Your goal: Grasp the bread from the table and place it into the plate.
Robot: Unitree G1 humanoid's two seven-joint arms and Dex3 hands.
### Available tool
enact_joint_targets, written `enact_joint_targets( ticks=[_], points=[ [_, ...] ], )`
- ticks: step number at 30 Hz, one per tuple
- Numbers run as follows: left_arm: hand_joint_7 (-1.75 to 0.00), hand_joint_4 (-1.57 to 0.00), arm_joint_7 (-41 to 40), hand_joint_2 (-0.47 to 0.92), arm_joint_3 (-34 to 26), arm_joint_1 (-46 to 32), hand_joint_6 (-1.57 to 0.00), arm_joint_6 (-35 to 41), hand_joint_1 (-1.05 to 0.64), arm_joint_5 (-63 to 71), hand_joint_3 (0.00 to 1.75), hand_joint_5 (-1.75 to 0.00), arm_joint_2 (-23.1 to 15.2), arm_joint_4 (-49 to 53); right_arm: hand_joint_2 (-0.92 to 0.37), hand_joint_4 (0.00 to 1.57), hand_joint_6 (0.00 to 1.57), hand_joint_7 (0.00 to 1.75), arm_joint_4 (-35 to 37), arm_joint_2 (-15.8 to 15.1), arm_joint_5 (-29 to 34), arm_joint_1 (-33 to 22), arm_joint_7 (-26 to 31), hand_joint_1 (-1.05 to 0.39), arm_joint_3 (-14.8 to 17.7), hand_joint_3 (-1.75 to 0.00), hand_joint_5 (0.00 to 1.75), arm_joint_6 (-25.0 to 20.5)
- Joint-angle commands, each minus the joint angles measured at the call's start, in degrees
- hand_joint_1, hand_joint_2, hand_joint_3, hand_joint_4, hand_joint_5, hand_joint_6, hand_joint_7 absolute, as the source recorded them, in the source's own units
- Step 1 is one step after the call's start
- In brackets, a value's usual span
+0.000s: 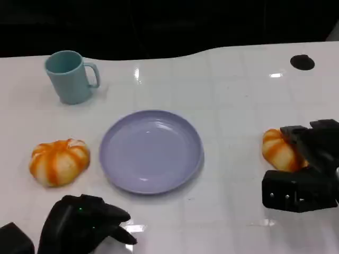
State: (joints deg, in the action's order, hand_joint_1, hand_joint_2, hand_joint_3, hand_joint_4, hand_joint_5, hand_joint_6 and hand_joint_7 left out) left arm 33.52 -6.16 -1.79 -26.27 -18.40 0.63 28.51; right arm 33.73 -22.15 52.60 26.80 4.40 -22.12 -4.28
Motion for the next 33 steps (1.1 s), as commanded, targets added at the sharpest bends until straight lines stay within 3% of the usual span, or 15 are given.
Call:
enact_joint_targets(
  ticks=[1,7,9,12,15,16,18,23,24,25,27,28,30,31,33],
  points=[
    [-0.15,-1.57,-0.3,0.78,-0.2,-0.7,-1.57,-0.3,-1.05,0.3,0.00,-0.37,-0.6,-0.6,-0.88,0.50,0.61,0.04,5.6,0.4,-2.3,2.8,3.1,-0.36,-0.6,-0.01,0.13,1.7],
    [-0.16,-1.57,-0.5,0.78,-0.1,-1.0,-1.57,-0.1,-1.05,0.3,0.00,-0.37,-0.5,-1.0,-0.89,0.83,0.81,0.04,10.6,0.8,-7.1,4.1,8.0,-0.22,0.3,0.00,0.10,6.8],
    [-0.16,-1.57,-0.6,0.78,-0.1,-1.0,-1.57,0.1,-1.05,0.3,0.00,-0.37,-0.5,-1.2,-0.89,1.07,0.97,0.08,12.3,1.3,-9.6,4.2,9.8,-0.16,1.3,-0.01,0.16,9.1],
    [-0.16,-1.57,-0.7,0.78,0.0,-1.1,-1.57,0.5,-1.05,0.2,0.00,-0.37,-0.5,-1.5,-0.91,1.17,1.05,0.09,14.4,1.5,-11.1,4.9,11.2,-0.12,1.4,-0.01,0.18,10.9],
    [-0.16,-1.57,-0.7,0.78,0.0,-1.1,-1.57,0.3,-1.05,0.3,0.00,-0.37,-0.5,-1.5,-0.90,1.02,1.30,0.06,16.8,1.0,-10.2,5.5,14.5,-0.05,0.2,-0.02,1.21,13.4],
    [-0.16,-1.57,-0.7,0.78,0.0,-1.1,-1.57,0.1,-1.05,0.4,0.00,-0.37,-0.5,-1.4,-0.91,0.99,1.34,0.06,17.1,1.0,-10.1,5.6,15.3,-0.05,0.1,-0.03,1.39,14.0],
    [-0.16,-1.57,-0.9,0.78,0.0,-1.2,-1.57,0.2,-1.05,0.5,0.00,-0.37,-0.4,-1.6,-0.92,0.94,1.37,0.06,17.8,1.1,-10.2,5.6,17.2,-0.06,0.1,-0.05,1.65,15.1],
    [-0.16,-1.57,-1.0,0.78,0.0,-1.1,-1.57,-0.1,-1.05,0.8,0.00,-0.37,-0.5,-1.4,-0.91,0.84,1.44,0.13,18.8,1.9,-12.5,5.5,19.5,-0.02,1.2,-0.09,1.74,17.6],
    [-0.16,-1.57,-1.0,0.78,0.0,-1.1,-1.57,-0.1,-1.05,0.8,0.00,-0.37,-0.5,-1.4,-0.91,0.83,1.31,0.38,18.9,2.1,-13.4,5.4,19.3,-0.02,1.7,-0.08,1.74,18.1],
    [-0.16,-1.57,-0.9,0.78,0.0,-1.1,-1.57,-0.1,-1.05,0.7,0.00,-0.37,-0.5,-1.3,-0.90,0.80,0.97,1.04,18.8,2.4,-14.5,5.3,19.3,-0.01,2.3,-0.12,1.75,18.6],
    [-0.16,-1.57,-0.7,0.78,0.0,-1.0,-1.57,-0.2,-1.05,0.6,0.00,-0.37,-0.4,-1.2,-0.89,0.80,0.77,1.47,18.2,4.3,-20.8,4.3,17.4,0.02,6.2,-0.15,1.75,20.8],
    [-0.16,-1.57,-0.7,0.78,0.0,-1.0,-1.57,-0.2,-1.05,0.6,0.00,-0.37,-0.4,-1.2,-0.90,0.80,0.70,1.63,17.4,5.8,-25.4,3.7,15.5,0.07,9.1,-0.23,1.75,21.6],
    [-0.16,-1.57,-0.7,0.78,0.0,-1.0,-1.57,-0.1,-1.05,0.7,0.00,-0.37,-0.5,-1.3,-0.87,0.84,0.66,1.72,15.7,9.1,-34.9,2.4,11.5,0.10,14.9,-0.40,1.75,23.5],
    [-0.16,-1.57,-0.8,0.78,0.0,-1.0,-1.57,0.0,-1.05,0.7,0.00,-0.37,-0.5,-1.3,-0.75,0.86,0.66,1.73,14.8,10.1,-38.0,1.9,10.2,0.11,16.6,-0.66,1.75,24.2],
    [-0.16,-1.57,-0.9,0.78,0.0,-1.1,-1.57,0.2,-1.05,0.7,0.00,-0.37,-0.4,-1.4,-0.60,0.89,0.66,1.74,13.4,11.2,-41.0,1.2,8.7,0.12,18.4,-1.02,1.75,25.5]
  ],
)
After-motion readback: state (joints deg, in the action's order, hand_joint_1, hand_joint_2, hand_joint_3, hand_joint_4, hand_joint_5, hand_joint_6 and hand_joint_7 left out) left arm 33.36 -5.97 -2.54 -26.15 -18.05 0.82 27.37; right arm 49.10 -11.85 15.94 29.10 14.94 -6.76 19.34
